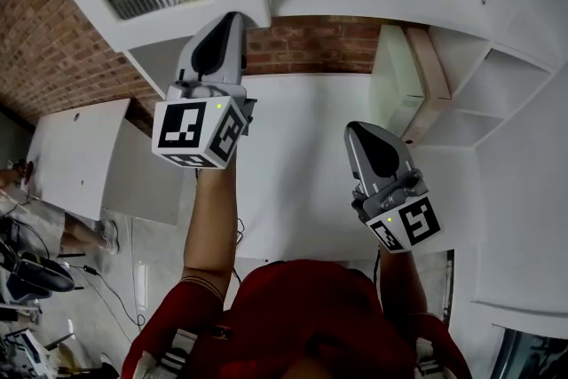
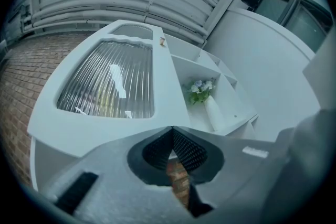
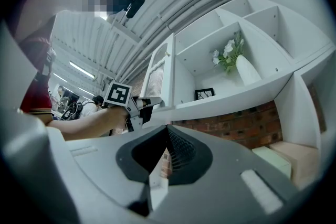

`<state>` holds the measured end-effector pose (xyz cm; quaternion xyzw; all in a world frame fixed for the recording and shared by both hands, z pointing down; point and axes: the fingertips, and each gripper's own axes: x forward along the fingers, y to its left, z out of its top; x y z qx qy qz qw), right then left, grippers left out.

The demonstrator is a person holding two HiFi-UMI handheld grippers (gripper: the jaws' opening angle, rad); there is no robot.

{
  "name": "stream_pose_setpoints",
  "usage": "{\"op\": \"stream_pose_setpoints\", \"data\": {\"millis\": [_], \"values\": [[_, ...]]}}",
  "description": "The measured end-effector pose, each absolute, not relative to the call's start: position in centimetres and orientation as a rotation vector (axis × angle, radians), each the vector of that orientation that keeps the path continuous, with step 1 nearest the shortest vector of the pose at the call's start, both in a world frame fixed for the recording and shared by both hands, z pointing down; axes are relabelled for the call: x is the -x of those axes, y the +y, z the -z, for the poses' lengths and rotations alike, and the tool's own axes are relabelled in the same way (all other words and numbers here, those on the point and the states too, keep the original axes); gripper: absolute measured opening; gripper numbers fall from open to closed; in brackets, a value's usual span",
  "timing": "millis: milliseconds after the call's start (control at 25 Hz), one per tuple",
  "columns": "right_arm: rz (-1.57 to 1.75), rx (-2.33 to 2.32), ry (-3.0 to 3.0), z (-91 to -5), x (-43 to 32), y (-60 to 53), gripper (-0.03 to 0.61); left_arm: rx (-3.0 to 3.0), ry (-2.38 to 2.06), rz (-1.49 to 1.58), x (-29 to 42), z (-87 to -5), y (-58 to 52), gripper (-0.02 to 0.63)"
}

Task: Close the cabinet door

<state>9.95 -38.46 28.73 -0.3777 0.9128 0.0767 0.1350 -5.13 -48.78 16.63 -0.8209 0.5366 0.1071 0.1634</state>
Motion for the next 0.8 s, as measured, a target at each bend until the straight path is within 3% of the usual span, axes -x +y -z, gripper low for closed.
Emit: {"op": "stream_pose_setpoints", "data": {"millis": [800], "values": [[-0.231, 1.142, 2.616, -28.4, -10.9, -37.7, 0.014, 2.342, 1.538, -0.315, 5.2, -16.8, -50.1, -0.003]]}}
